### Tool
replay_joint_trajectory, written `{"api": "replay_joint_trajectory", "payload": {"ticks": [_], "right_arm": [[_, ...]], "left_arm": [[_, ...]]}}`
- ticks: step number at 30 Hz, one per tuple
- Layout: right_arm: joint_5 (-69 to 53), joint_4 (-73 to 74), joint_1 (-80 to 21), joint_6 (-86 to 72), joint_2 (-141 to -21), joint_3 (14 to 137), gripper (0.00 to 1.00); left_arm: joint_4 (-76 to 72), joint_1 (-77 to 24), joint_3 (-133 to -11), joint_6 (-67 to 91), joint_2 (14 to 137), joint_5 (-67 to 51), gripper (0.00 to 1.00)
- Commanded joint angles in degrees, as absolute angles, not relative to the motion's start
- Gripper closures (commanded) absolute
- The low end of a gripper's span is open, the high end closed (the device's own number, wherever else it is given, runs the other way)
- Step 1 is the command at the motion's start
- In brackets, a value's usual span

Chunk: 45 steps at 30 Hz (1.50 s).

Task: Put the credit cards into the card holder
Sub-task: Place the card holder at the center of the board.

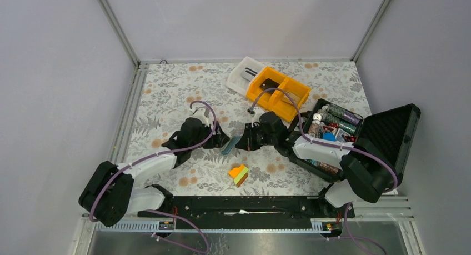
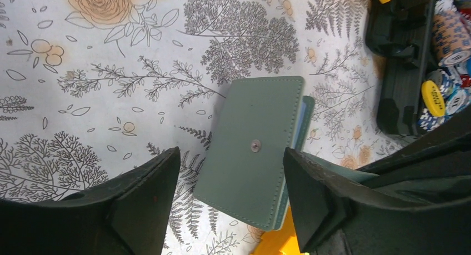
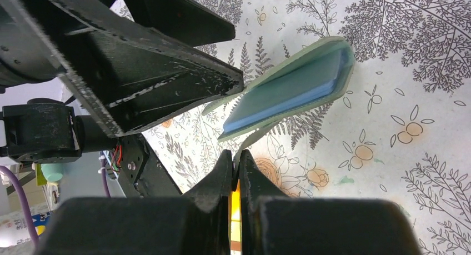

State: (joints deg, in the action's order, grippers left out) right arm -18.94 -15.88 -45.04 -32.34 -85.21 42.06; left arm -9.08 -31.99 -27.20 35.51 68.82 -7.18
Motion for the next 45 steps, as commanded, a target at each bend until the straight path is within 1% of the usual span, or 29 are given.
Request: {"api": "replay_joint_trajectory", "payload": {"ticks": [1,8,14,20,24,29,33,39,43,45], "right_arm": [[-17.78,-15.97,-44.82,-31.13,-82.67,41.82,1.0],[-17.5,-15.42,-44.82,-30.95,-82.67,42.04,1.0],[-16.99,-14.94,-44.82,-30.78,-82.91,42.09,1.0],[-17.29,-14.81,-44.75,-30.72,-83.37,42.58,1.0],[-17.08,-14.09,-44.79,-30.3,-83.07,42.8,1.0],[-16.36,-13.2,-44.78,-29.86,-82.81,42.78,1.0],[-15.96,-12.82,-44.82,-29.87,-82.71,42.45,1.0],[-14.64,-11.69,-44.75,-29.25,-82.75,42.86,1.0],[-13.23,-11.08,-44.77,-28.99,-83.52,43.11,1.0],[-12.78,-10.95,-44.82,-29.0,-84.1,43.22,1.0]], "left_arm": [[-9.85,-32.62,-29.27,34.54,70.62,-6.58,0.31],[-9.16,-33.98,-30.66,33.49,71.67,-5.83,0.31],[-11.14,-34.91,-30.05,33.58,69.23,-7.09,0.26],[-10.16,-35.33,-30.41,32.75,70.59,-7.11,0.21],[-9.93,-35.38,-30.48,31.9,71.37,-6.76,0.2],[-8.16,-35.58,-31.4,30.55,72.38,-4.94,0.3],[-5.72,-35.93,-32.43,29.26,72.94,-1.98,0.4],[-3.34,-36.76,-32.83,29.09,71.6,3.25,0.49],[-3.8,-37.15,-32.36,28.82,70.33,3.54,0.52],[-3.91,-37.12,-32.19,28.69,70.27,3.6,0.55]]}}
